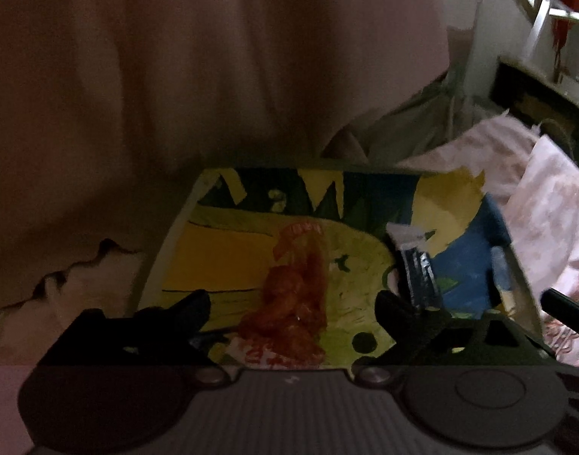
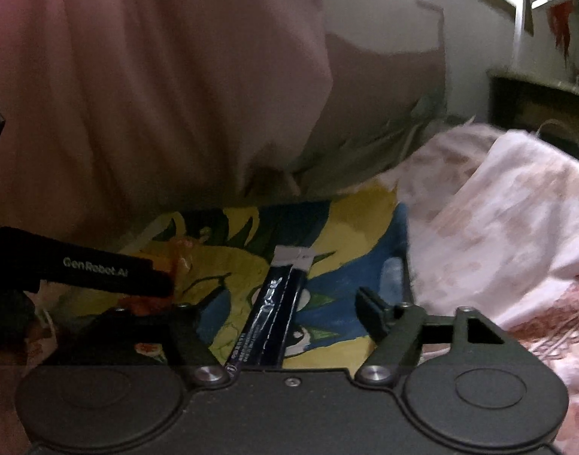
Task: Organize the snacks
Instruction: 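Carry the dark blue packet into the cartoon-printed tray and open the right gripper, then withdraw the right gripper from the tray back toward the snacks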
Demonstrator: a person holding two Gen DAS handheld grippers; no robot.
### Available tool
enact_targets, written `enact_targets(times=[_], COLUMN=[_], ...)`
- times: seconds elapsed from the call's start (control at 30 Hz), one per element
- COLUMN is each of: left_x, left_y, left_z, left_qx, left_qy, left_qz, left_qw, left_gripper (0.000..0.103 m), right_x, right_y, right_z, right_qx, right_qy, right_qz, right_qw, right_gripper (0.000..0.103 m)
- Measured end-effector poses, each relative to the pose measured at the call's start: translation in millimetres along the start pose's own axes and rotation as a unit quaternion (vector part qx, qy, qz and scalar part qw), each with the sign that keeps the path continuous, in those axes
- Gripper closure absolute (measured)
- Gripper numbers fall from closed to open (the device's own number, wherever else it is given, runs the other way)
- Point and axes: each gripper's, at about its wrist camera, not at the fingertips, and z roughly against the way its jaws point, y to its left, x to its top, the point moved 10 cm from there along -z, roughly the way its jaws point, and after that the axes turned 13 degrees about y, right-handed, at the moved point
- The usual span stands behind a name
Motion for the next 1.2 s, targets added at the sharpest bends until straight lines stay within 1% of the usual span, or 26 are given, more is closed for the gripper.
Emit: enact_targets(times=[0.13, 0.2, 0.33, 0.57, 0.73, 0.93, 1.07, 1.2], left_x=[-4.3, -6.5, -16.1, -46.5, -76.0, -113.2, -134.6, -157.1], left_y=[1.1, 1.8, 3.7, 2.8, 6.0, 12.6, 19.1, 24.5], left_z=[32.4, 48.2, 85.1, 141.0, 170.3, 189.9, 197.5, 198.7], left_qx=[-0.012, -0.014, -0.02, -0.019, -0.017, -0.019, -0.015, -0.01], left_qy=[-0.023, -0.033, -0.054, -0.088, -0.098, -0.092, -0.089, -0.073], left_qz=[-0.004, -0.008, -0.019, -0.05, -0.063, -0.064, -0.068, -0.078], left_qw=[0.9997, 0.9993, 0.9982, 0.9947, 0.993, 0.9935, 0.9936, 0.9943], left_gripper=[0.002, 0.001, 0.001, 0.0, 0.0, 0.0, 0.0, 0.0], right_x=[1.5, 0.5, -4.6, -23.9, -45.2, -77.1, -101.4, -119.9], right_y=[-1.9, -1.3, 3.3, 12.6, 22.6, 36.3, 42.1, 45.1], right_z=[36.6, 55.0, 91.5, 141.9, 173.5, 200.9, 211.1, 216.6], right_qx=[-0.005, -0.005, -0.005, 0.007, 0.007, 0.009, 0.003, 0.007], right_qy=[-0.028, -0.041, -0.058, -0.062, -0.063, -0.053, -0.031, -0.014], right_qz=[0.006, 0.009, 0.018, 0.023, 0.026, 0.026, 0.025, 0.006], right_qw=[1.0, 0.999, 0.998, 0.998, 0.998, 0.998, 0.999, 1.0], right_gripper=[0.012, 0.006, 0.001, 0.001, 0.001, 0.001, 0.001, 0.001])
